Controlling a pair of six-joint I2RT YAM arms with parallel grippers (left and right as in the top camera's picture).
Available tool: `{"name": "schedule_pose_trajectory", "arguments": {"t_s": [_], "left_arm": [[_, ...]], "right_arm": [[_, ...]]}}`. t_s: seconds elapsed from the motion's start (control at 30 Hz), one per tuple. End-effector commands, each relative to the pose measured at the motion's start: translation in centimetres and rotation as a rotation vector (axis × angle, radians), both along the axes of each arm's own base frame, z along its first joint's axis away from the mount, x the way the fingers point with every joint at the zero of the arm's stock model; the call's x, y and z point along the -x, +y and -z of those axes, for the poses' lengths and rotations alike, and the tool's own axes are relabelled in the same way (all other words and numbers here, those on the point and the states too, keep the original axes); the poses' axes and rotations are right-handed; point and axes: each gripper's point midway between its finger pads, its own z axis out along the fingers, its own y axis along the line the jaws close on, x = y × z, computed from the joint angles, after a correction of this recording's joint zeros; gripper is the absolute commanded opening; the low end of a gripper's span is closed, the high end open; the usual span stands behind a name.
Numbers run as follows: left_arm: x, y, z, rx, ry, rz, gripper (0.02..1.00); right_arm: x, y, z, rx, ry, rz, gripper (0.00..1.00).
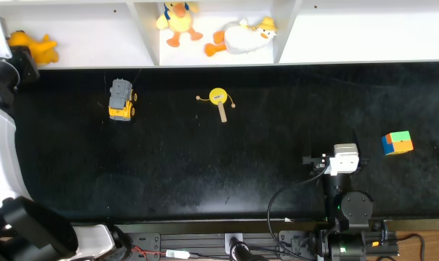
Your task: Store Toys
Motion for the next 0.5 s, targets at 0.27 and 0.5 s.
{"name": "schedule_pose_trajectory", "arguments": {"t_s": [0.27,0.5], "left_arm": [[-1.6,0.4,0.4,0.005,-0.009,-0.014,0.222],[-2.3,-0.1,1.5,0.011,0.008,-0.002,0.226]], "right_arm": [[0.0,0.1,0.4,0.0,0.002,-0.006,0.993],[0.0,0.1,0.4,0.0,0.002,-0.006,0.993]]}}
